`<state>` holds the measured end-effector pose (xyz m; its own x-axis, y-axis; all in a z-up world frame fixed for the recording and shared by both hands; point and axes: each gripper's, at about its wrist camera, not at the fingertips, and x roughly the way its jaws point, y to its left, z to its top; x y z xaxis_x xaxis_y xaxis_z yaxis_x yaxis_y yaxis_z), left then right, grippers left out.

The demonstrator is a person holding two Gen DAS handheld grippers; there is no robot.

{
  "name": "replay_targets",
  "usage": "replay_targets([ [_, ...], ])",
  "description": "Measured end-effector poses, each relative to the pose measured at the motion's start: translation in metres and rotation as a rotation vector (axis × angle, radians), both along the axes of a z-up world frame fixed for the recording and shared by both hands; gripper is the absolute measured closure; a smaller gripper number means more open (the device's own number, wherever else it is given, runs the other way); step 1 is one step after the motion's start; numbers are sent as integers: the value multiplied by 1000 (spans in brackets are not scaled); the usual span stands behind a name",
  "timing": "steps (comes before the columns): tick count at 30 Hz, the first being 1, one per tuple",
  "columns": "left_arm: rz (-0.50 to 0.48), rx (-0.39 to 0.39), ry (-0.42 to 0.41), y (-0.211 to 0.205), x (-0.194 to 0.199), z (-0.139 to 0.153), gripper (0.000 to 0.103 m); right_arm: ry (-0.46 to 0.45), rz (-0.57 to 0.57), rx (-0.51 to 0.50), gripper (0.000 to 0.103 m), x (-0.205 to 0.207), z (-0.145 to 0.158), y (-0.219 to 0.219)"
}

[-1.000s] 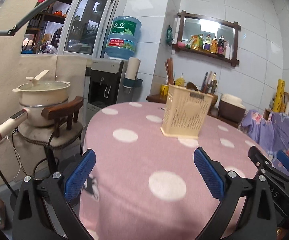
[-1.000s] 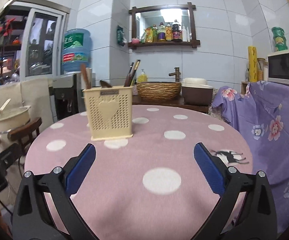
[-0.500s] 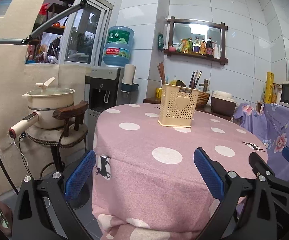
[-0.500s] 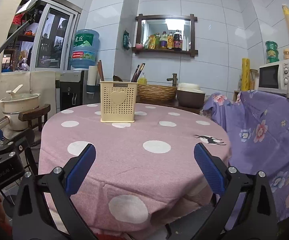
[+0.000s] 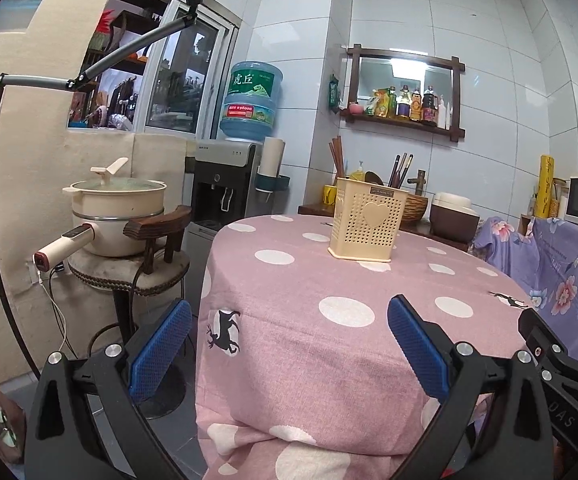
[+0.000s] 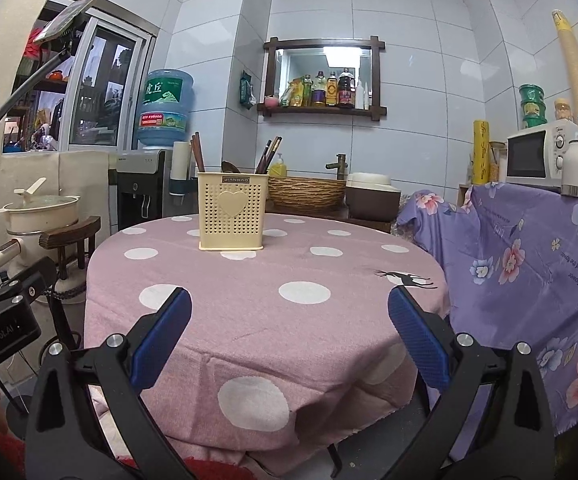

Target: Organize utensils

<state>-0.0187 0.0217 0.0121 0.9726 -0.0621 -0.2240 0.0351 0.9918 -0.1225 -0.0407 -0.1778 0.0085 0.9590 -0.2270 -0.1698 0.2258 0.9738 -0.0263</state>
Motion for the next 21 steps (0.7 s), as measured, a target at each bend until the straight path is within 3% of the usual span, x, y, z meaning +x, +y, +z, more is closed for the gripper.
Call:
replay_targets([
  [21, 28, -17, 10, 5, -6, -5, 6, 0, 21, -1, 6, 1, -1, 3],
])
